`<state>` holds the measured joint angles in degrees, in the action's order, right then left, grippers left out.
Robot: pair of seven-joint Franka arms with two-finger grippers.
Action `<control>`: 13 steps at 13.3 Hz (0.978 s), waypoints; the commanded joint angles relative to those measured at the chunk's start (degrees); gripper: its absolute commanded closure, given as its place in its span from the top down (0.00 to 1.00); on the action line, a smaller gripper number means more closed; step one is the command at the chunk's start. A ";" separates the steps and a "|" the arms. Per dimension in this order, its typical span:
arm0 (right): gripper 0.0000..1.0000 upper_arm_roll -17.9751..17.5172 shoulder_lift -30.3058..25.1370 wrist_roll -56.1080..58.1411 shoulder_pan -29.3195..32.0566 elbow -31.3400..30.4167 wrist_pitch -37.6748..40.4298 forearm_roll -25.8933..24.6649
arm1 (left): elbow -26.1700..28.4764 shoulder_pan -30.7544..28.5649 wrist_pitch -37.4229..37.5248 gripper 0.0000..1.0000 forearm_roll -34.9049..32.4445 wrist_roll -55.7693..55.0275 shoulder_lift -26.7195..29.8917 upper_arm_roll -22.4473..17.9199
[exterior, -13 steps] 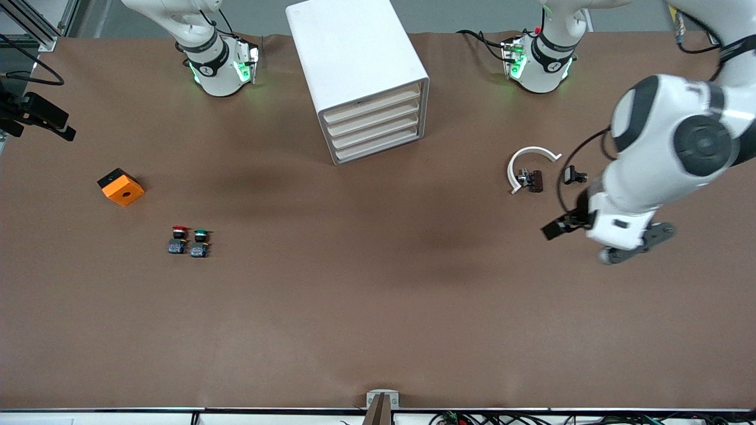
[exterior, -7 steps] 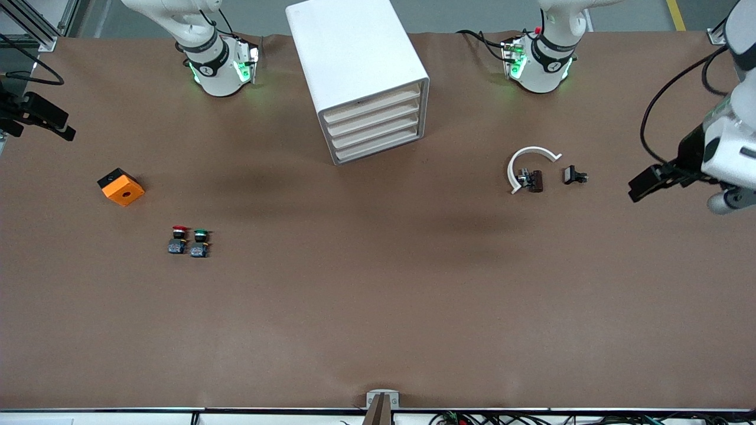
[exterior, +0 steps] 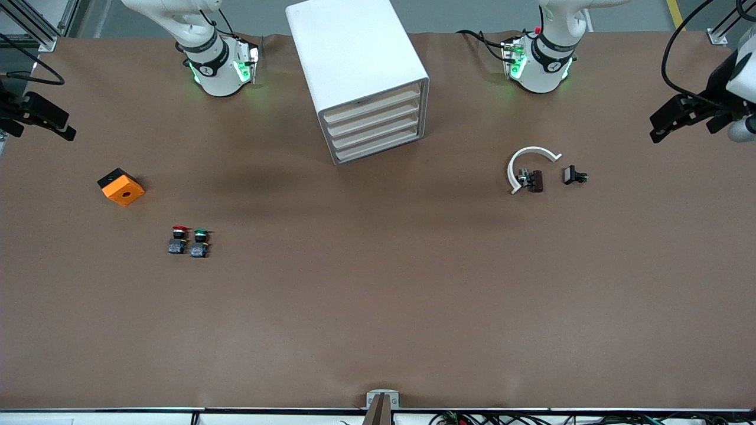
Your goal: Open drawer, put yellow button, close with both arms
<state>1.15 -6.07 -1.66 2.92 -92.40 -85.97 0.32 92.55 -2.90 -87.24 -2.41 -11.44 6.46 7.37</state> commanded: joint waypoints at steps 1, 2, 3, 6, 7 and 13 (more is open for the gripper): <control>1.00 -0.18 0.01 0.43 -0.10 0.81 0.71 -1.02 | 2.89 0.61 0.31 1.00 1.62 1.33 2.50 -0.69; 1.00 -0.18 0.01 0.43 -0.10 0.99 0.71 -1.02 | 3.59 0.79 0.75 1.00 1.70 1.33 3.46 -0.34; 1.00 -0.18 0.01 0.43 -0.10 0.99 0.71 -1.02 | 3.95 0.88 0.75 1.00 1.70 1.33 3.65 -0.16; 1.00 -0.18 0.18 -0.01 -0.02 0.99 0.63 -0.94 | 3.86 1.23 0.75 1.00 2.05 3.16 4.26 0.46; 1.00 -0.18 0.36 -0.01 -0.02 1.08 0.62 -0.94 | 3.77 1.32 0.58 1.00 2.06 5.09 3.91 0.37; 1.00 -0.18 0.36 -0.09 -0.02 1.08 0.54 -0.76 | 3.25 1.14 0.31 1.00 2.06 5.37 2.77 0.46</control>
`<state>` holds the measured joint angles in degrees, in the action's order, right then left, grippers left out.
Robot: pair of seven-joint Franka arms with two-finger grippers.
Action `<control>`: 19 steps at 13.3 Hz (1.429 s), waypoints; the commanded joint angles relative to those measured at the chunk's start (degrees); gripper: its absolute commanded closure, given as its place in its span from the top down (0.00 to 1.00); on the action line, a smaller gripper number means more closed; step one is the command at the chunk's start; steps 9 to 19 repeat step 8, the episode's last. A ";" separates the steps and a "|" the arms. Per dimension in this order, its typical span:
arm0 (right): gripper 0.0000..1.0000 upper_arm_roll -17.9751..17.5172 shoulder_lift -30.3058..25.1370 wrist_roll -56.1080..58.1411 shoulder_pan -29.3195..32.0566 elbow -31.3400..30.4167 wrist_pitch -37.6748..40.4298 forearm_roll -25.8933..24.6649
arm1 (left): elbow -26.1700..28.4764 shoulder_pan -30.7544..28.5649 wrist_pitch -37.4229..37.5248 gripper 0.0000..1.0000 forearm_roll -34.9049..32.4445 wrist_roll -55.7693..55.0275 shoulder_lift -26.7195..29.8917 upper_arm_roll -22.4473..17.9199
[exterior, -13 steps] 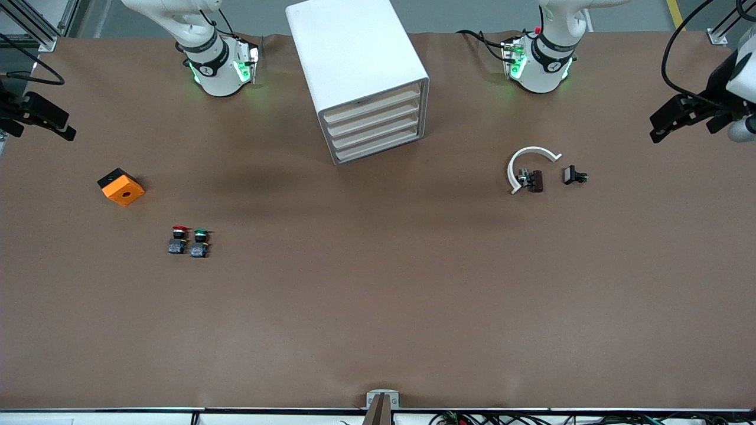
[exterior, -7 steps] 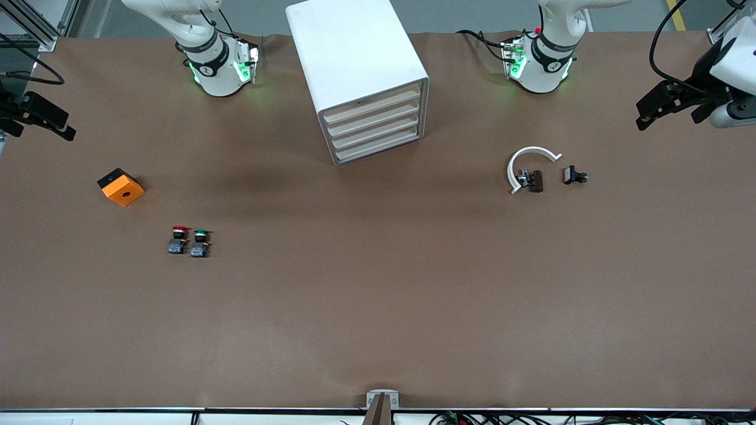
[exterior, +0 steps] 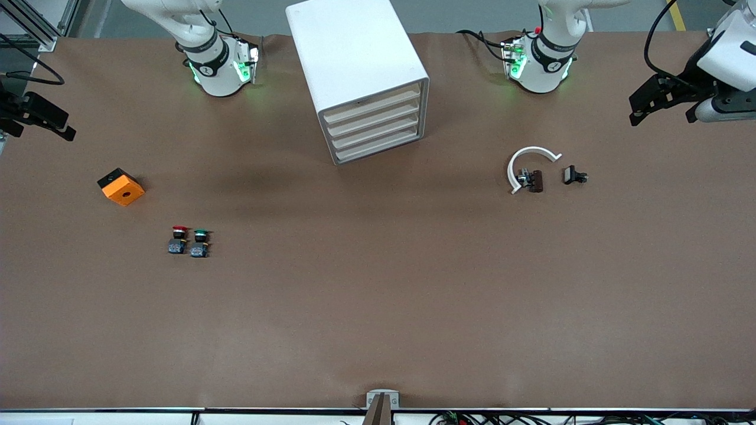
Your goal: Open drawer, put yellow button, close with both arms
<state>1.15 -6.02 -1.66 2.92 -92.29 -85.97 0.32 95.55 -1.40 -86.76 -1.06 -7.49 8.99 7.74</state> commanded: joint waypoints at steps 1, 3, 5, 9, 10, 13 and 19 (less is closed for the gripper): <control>1.00 -0.19 0.40 -0.09 -0.02 0.97 0.54 -0.85 | 0.17 -0.36 -0.16 1.00 0.62 1.42 -0.03 0.00; 1.00 -0.19 0.49 -0.09 -0.02 0.97 0.54 -0.76 | -1.14 -0.71 -0.07 1.00 0.62 1.51 -0.64 -0.09; 1.00 -0.19 0.49 -0.09 -0.02 0.97 0.54 -0.76 | -2.21 -0.71 0.19 1.00 0.45 1.34 -1.08 -0.27; 1.00 -0.19 0.49 -0.09 -0.02 0.97 0.54 -0.76 | -2.30 -0.53 0.19 1.00 0.44 0.29 -1.17 -0.44; 1.00 -0.19 0.49 -0.09 -0.02 0.97 0.54 -0.76 | -2.30 -0.53 0.19 1.00 0.44 0.29 -1.17 -0.44; 1.00 -0.19 0.49 -0.09 -0.02 0.97 0.54 -0.76 | -2.30 -0.53 0.19 1.00 0.44 0.29 -1.17 -0.44; 1.00 -0.19 0.49 -0.09 -0.02 0.97 0.54 -0.76 | -2.30 -0.53 0.19 1.00 0.44 0.29 -1.17 -0.44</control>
